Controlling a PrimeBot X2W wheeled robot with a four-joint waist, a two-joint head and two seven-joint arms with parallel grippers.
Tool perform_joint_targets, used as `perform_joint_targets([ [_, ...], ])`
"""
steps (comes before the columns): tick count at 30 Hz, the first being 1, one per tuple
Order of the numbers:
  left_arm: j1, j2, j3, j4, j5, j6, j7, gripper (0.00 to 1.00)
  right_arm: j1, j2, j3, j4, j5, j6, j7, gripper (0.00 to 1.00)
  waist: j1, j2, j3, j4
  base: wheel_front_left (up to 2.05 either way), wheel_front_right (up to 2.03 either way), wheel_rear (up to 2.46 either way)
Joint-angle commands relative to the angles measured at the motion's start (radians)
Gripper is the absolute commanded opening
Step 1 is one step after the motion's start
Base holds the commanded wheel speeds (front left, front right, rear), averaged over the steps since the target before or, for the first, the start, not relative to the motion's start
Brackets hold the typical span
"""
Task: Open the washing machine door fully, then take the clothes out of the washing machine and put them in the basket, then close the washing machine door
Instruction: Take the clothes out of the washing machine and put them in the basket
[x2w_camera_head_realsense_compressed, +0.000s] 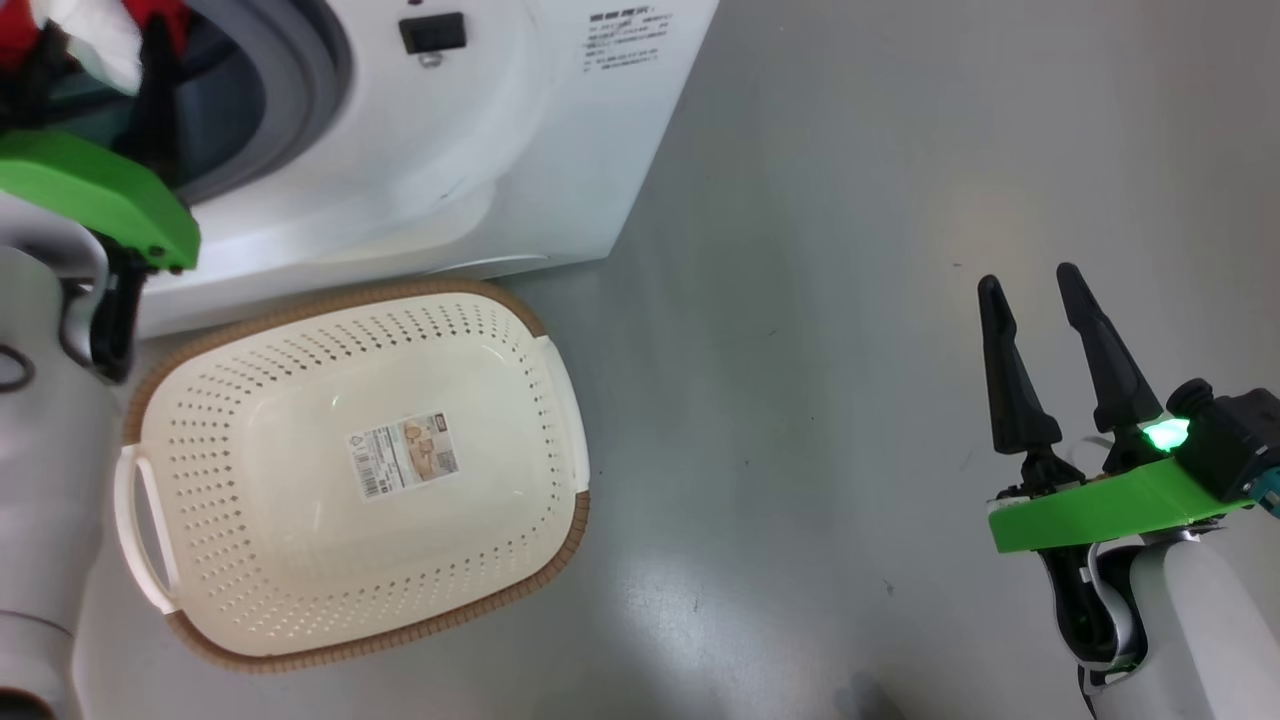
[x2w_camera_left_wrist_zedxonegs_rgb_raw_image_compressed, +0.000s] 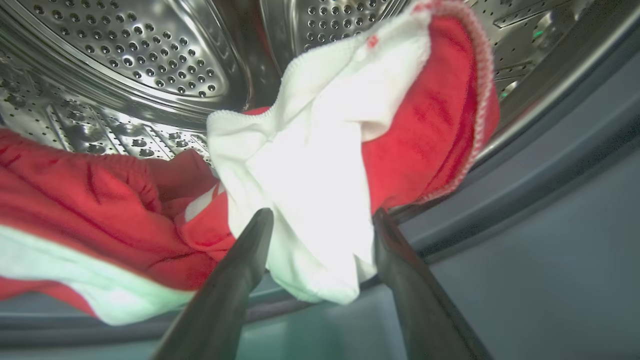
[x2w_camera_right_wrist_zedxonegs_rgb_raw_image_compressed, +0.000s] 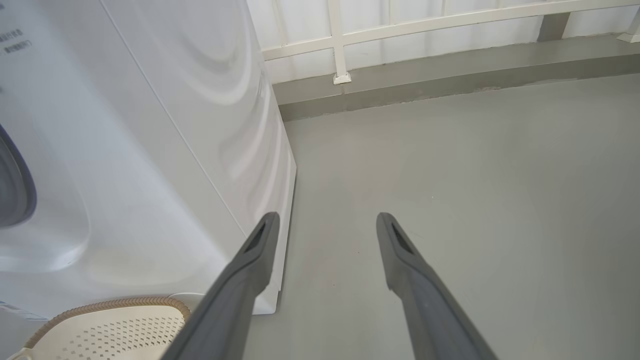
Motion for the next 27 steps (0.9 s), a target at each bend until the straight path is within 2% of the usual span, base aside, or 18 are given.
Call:
perform_joint_targets([
  [1, -0.029, 0.059, 0.010, 0.001, -0.012, -0.005, -0.005, 1.00, -0.010, 0.002, 0.027, -0.028, -0.005, 0.006, -0.006, 1.00, 0.0000, 0.0000, 0.011, -0.010, 0.00, 0.00, 0.00],
  [6, -0.056, 0.069, 0.001, 0.038, -0.012, -0.005, -0.005, 1.00, -0.014, 0.004, 0.029, -0.030, -0.006, 0.006, -0.006, 1.00, 0.0000, 0.0000, 0.019, -0.016, 0.00, 0.00, 0.00],
  [7, -0.061, 0.069, -0.002, 0.046, -0.011, -0.005, -0.005, 0.57, -0.015, 0.004, 0.029, -0.030, -0.006, 0.006, -0.006, 1.00, 0.0000, 0.0000, 0.020, -0.017, 0.00, 0.00, 0.00],
  [9, -0.070, 0.072, -0.002, 0.059, -0.011, -0.005, -0.005, 0.00, -0.016, 0.005, 0.029, -0.030, -0.007, 0.006, -0.006, 1.00, 0.0000, 0.0000, 0.022, -0.019, 0.00, 0.00, 0.00],
  [17, -0.058, 0.072, 0.039, 0.013, -0.005, -0.005, -0.005, 0.00, -0.021, 0.005, 0.022, -0.030, -0.009, 0.006, -0.006, 1.00, 0.0000, 0.0000, 0.018, -0.010, 0.00, 0.00, 0.00],
  [27, 0.085, 0.028, 0.200, -0.213, 0.056, -0.003, -0.005, 0.00, -0.014, -0.002, 0.012, -0.023, -0.011, 0.006, -0.006, 1.00, 0.0000, 0.0000, -0.031, 0.019, 0.00, 0.00, 0.00],
])
